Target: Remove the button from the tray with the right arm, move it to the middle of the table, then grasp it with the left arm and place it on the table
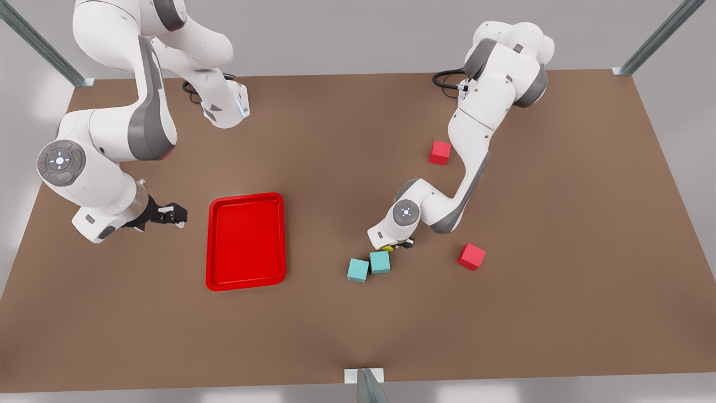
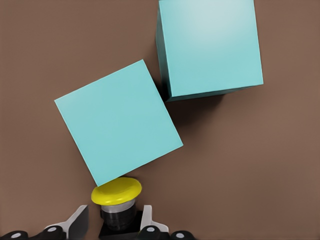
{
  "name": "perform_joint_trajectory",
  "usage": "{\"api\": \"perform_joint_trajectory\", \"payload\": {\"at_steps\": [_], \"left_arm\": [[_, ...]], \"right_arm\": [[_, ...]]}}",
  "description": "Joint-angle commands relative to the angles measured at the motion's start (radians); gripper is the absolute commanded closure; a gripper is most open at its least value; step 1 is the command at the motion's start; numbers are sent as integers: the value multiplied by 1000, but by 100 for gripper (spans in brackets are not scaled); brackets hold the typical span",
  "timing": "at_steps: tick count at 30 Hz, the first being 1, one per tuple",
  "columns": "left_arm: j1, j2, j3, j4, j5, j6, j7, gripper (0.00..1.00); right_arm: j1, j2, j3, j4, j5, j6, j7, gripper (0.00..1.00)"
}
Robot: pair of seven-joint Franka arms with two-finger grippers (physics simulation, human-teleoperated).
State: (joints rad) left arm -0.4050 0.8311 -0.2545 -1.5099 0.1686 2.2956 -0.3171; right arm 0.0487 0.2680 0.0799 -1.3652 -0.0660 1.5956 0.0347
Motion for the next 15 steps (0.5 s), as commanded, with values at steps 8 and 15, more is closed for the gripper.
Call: {"api": "perform_joint_trajectory", "payload": {"at_steps": [8, 15], "left_arm": [[0, -1, 0, 0, 20, -21, 9, 44], [2, 0, 0, 0, 17, -25, 9, 45]], "right_arm": [[0, -1, 0, 0, -2, 0, -24, 0], [0, -1, 0, 0, -2, 0, -24, 0]]}}
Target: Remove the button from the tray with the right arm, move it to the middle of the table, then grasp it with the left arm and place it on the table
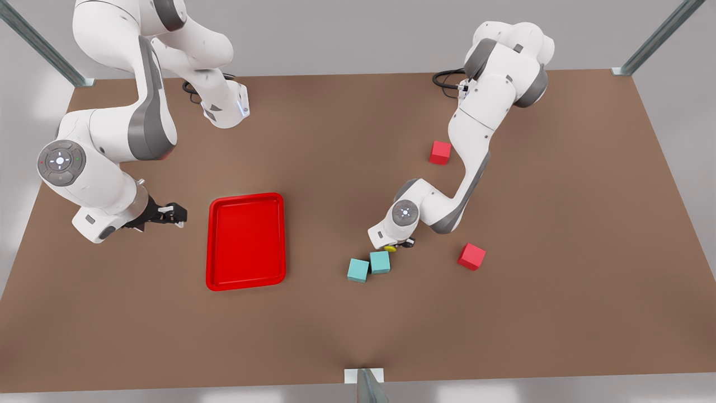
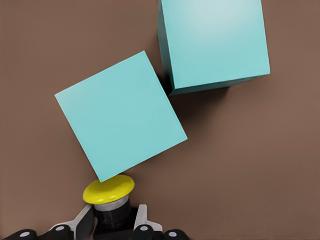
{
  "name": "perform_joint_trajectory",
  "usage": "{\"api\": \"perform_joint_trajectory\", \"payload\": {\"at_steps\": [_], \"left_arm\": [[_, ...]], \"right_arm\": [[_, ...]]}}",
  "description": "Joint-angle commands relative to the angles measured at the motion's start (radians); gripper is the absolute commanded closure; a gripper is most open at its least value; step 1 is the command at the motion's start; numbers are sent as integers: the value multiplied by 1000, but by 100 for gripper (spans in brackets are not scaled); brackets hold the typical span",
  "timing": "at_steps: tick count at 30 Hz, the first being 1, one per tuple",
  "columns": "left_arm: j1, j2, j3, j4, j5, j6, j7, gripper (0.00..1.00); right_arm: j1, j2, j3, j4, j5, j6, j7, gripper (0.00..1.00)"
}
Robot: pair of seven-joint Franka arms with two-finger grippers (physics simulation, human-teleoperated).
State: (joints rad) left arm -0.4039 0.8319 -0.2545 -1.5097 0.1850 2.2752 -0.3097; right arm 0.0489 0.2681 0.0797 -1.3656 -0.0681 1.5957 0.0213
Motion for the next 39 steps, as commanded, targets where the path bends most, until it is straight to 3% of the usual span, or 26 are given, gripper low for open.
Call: {"api": "perform_joint_trajectory", "payload": {"at_steps": [1, 22, 31, 36, 37, 38, 39], "left_arm": [[0, -1, 0, 2, 1, -5, 0, 45], [0, 6, 1, 29, 2, -72, -3, 47], [-4, -86, 75, 89, 154, -350, -123, 46], [-4, -86, 75, 92, 188, -362, -157, 46], [-4, -82, 75, 92, 186, -358, -158, 14], [-3, -73, 72, 92, 179, -344, -152, 0], [-1, -63, 70, 92, 149, -306, -141, 0]], "right_arm": [[-1, -1, 0, 0, 1, 0, -11, 0], [-1, -1, 0, 0, 1, 0, -12, 0], [-1, -1, 0, 0, 1, 0, -12, 0], [-1, -1, 0, 0, 1, 0, -12, 0], [-1, -1, 0, 0, 1, 0, -12, 0], [-1, -1, 0, 0, 1, 0, -12, 0], [-1, -1, 0, 2, 1, 0, -12, 0]]}}
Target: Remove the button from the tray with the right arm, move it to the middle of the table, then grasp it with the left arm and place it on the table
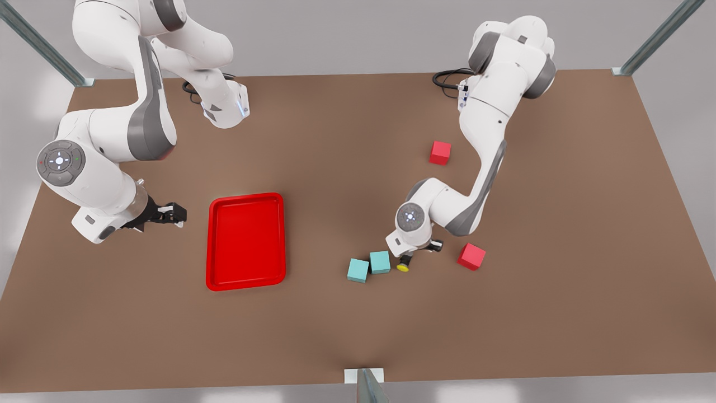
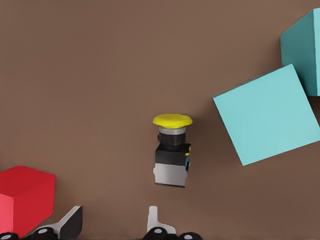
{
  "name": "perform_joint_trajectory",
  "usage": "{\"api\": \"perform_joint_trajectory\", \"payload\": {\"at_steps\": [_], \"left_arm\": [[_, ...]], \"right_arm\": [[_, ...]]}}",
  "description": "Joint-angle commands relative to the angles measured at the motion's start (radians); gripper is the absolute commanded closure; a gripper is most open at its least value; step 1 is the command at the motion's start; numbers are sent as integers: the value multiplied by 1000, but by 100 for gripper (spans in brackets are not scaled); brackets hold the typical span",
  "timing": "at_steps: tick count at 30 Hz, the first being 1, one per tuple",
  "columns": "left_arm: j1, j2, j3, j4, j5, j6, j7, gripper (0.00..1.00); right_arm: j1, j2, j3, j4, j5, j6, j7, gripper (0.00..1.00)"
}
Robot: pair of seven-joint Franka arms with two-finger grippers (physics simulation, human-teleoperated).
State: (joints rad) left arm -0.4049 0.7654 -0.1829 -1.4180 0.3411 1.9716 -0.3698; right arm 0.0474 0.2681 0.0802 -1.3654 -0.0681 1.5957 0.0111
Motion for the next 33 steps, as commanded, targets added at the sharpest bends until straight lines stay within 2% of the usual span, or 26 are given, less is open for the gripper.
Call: {"api": "perform_joint_trajectory", "payload": {"at_steps": [1, 3, 7, 15, 33], "left_arm": [[5, 9, -1, 1, -59, 32, -20, 0], [8, 40, -1, 1, -142, 161, 26, 0], [49, 68, -64, -2, -152, 222, 58, 0], [49, 63, -62, -44, -16, 274, 289, 0], [48, 114, -64, -58, -62, 297, 279, 0]], "right_arm": [[0, -1, 0, 2, 1, 0, -2, 0], [0, -1, 0, 2, 1, 0, -2, 0], [0, -1, 0, 0, 1, 0, -2, 0], [0, -1, 1, 0, 1, 0, -2, 0], [0, -1, 1, 0, 1, 0, -2, 0]]}}
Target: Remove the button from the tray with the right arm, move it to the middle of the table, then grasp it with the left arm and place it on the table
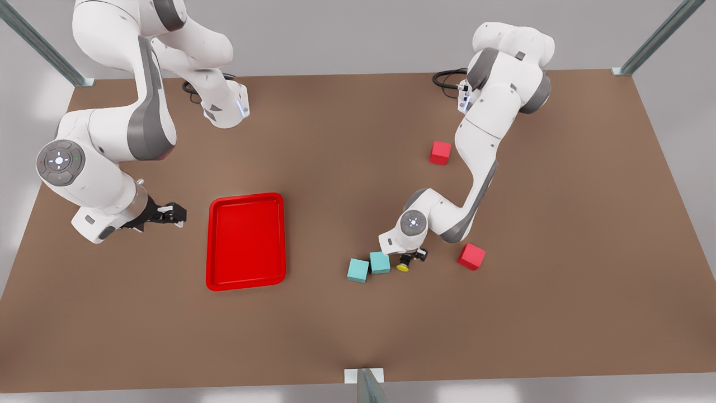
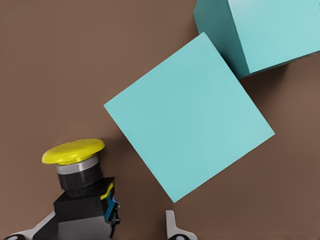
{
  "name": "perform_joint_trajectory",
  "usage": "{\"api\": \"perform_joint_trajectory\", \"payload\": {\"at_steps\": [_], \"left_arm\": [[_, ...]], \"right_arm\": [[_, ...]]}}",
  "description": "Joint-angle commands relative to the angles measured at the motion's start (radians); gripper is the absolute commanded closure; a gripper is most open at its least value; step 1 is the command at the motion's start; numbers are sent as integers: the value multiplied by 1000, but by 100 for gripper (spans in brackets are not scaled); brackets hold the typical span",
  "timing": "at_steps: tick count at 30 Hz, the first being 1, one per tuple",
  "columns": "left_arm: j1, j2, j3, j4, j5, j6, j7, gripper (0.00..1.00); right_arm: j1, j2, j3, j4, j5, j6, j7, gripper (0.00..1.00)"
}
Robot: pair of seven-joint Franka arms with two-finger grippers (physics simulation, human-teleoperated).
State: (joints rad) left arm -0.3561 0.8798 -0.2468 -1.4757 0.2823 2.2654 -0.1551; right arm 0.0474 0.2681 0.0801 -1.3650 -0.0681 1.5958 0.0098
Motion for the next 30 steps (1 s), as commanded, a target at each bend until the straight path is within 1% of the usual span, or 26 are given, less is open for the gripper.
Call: {"api": "perform_joint_trajectory", "payload": {"at_steps": [1, 2, 5, 6, 10, 15, 30], "left_arm": [[0, -1, 0, 2, -3, 3, 63, 5], [0, -1, 0, 2, -3, 3, 63, 12], [-1, -1, 0, 2, -3, 3, 63, 23], [-1, -1, 0, 2, -3, 3, 63, 24], [-1, -1, 0, 2, -3, 3, 63, 35], [-1, -1, 0, 2, -3, 2, 62, 39], [-3, -5, 0, 12, -5, 0, 32, 41]], "right_arm": [[0, -1, 0, 0, 1, 0, -1, 0], [0, -1, 0, 0, 1, 0, -1, 0], [0, -1, 0, 0, 1, 0, -1, 0], [0, -1, 0, 0, 1, 0, -1, 0], [0, -1, 0, 0, 1, 0, -1, 0], [0, -1, 0, 0, 1, 0, -1, 0], [0, -1, 0, 0, 1, 0, -1, 0]]}}
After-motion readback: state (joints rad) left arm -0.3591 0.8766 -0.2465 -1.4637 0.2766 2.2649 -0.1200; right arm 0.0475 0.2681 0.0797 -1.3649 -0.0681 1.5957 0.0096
